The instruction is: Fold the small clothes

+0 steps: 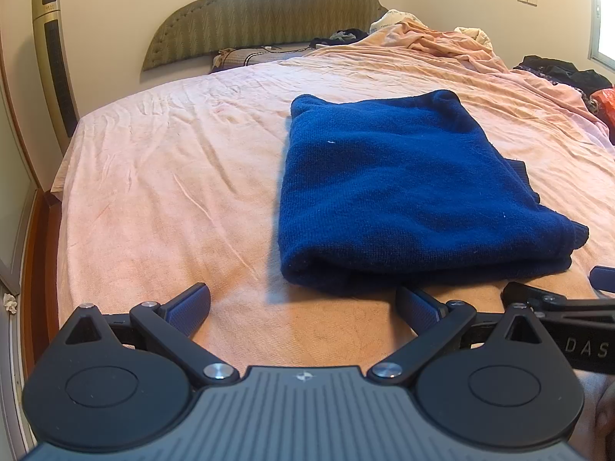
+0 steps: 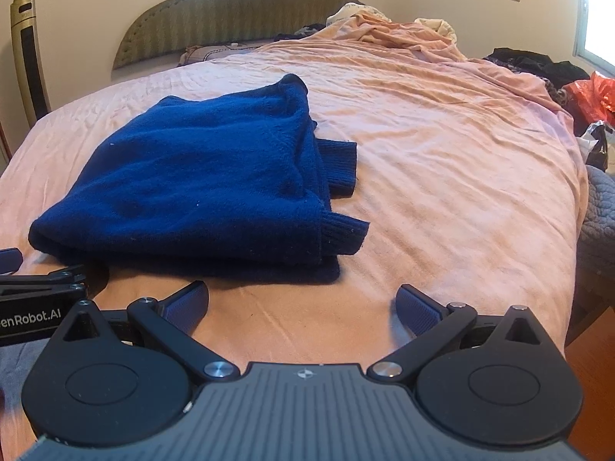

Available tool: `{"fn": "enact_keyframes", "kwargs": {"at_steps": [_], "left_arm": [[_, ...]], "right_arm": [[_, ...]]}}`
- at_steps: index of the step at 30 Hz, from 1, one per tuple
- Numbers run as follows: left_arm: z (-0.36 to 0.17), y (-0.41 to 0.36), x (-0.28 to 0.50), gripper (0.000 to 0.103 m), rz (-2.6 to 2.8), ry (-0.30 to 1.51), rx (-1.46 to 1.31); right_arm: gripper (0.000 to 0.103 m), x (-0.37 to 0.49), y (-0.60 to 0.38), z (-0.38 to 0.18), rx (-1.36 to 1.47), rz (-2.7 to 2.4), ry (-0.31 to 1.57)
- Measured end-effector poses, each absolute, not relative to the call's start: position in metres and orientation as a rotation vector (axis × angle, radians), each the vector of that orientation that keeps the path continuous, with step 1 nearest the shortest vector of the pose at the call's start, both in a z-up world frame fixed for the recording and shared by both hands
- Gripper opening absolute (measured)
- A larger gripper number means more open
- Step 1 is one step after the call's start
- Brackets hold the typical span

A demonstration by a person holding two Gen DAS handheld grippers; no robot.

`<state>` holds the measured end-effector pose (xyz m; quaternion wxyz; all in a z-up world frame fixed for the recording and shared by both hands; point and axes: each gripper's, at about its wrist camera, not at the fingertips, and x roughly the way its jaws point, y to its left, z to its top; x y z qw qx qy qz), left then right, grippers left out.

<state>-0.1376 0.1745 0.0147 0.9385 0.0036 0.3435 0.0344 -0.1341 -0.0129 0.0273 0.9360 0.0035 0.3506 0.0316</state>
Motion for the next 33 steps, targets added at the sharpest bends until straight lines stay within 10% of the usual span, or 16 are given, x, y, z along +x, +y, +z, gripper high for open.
{"fn": "enact_keyframes", "kwargs": {"at_steps": [33], "left_arm": [[0.0148, 0.1748, -0.1373, 0.103, 0.069, 0.702, 0.007]], "right_arm": [[0.103, -0.1337, -0.0146, 0.026, 0.011, 0.076, 0.706]]}}
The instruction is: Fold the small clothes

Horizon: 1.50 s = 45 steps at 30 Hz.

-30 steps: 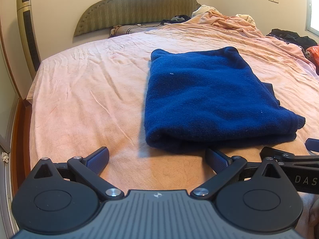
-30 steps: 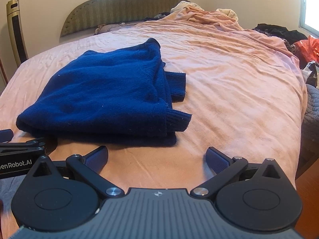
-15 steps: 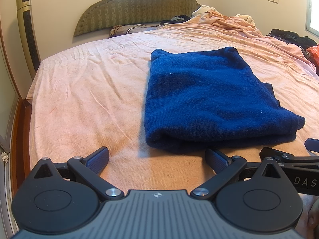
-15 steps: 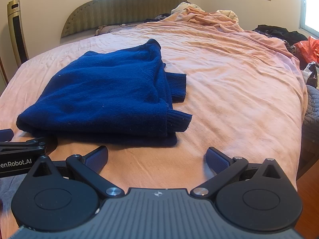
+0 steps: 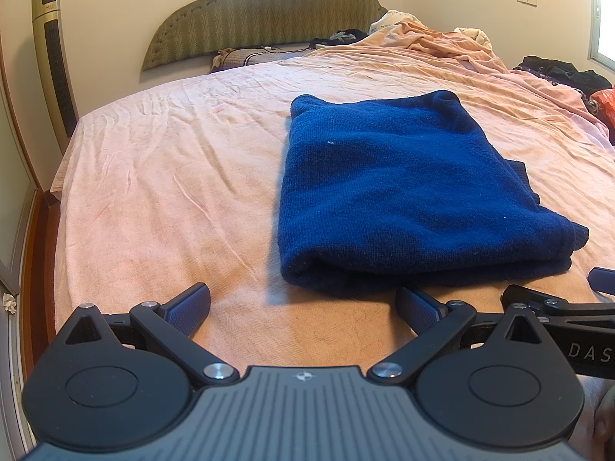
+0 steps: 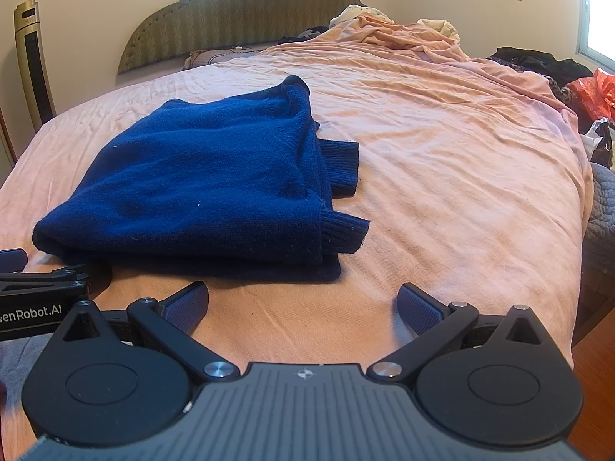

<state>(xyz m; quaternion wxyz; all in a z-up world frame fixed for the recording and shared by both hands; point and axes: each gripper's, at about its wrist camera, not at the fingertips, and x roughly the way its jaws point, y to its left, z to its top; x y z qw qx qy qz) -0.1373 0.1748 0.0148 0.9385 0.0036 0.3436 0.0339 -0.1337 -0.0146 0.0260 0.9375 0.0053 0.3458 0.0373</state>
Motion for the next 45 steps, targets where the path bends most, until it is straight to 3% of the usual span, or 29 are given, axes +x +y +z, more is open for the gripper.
{"fn": "enact_keyframes", "kwargs": {"at_steps": [45], "left_arm": [[0.0148, 0.175, -0.1373, 0.103, 0.069, 0.701, 0.006]], "right_arm": [[0.103, -0.1339, -0.0146, 0.0258, 0.013, 0.075, 0.705]]}}
